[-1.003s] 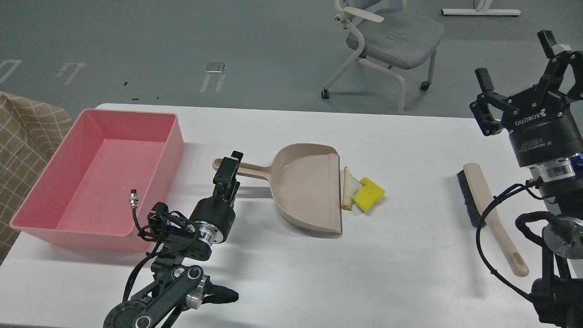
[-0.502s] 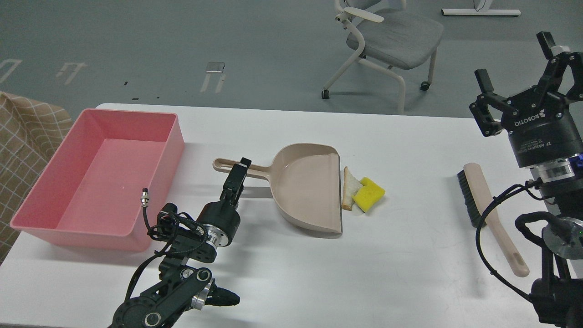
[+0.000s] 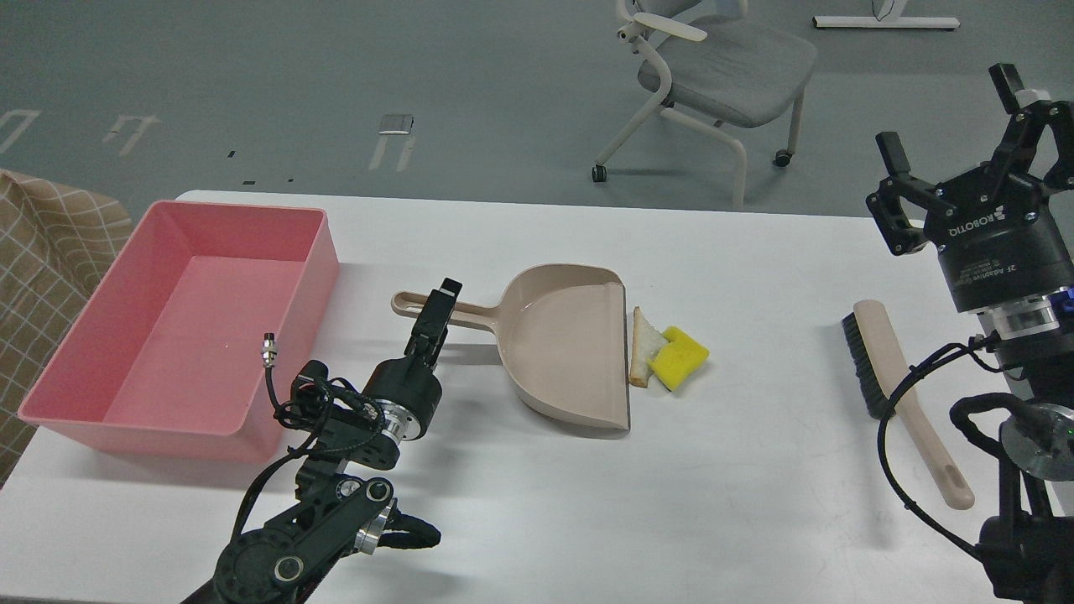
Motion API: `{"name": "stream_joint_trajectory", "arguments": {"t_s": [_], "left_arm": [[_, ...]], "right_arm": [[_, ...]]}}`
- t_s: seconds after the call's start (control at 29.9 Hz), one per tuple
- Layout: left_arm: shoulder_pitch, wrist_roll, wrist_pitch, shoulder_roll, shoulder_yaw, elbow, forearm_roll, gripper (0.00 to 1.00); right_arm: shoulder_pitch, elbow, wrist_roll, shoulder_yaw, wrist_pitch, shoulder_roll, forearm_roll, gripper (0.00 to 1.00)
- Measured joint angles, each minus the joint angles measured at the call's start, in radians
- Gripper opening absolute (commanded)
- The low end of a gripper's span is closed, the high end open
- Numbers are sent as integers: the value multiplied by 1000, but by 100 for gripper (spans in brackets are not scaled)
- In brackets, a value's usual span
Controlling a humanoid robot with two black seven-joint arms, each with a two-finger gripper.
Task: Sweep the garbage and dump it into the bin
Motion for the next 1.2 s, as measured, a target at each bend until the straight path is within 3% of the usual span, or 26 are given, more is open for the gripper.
{"name": "stream_joint_trajectory", "arguments": {"t_s": [0.33, 0.47, 0.57, 0.67, 0.9, 0.97, 1.1, 1.2], "left_arm": [[-44, -21, 33, -11, 30, 69, -6, 94], [-51, -22, 41, -12, 35, 75, -10, 69], [-54, -23, 42, -12, 35, 77, -10, 61], [-59, -23, 42, -12, 35, 77, -10, 45], [-61, -23, 42, -11, 37, 77, -11, 43], [-61, -23, 42, -10, 37, 77, -11, 34], [-61, -23, 42, -9, 44, 77, -11, 28], [-60, -22, 42, -9, 48, 77, -11, 15]], "right_arm": [[-4, 0, 0, 0, 0, -6, 0, 100], [-6, 1, 0, 0, 0, -9, 0, 100], [-6, 1, 0, 0, 0, -12, 0, 100], [-6, 1, 0, 0, 0, -12, 0, 100], [-6, 1, 0, 0, 0, -12, 0, 100], [-7, 1, 0, 0, 0, -12, 0, 100], [-8, 3, 0, 0, 0, -12, 0, 100], [-8, 3, 0, 0, 0, -12, 0, 100]]}}
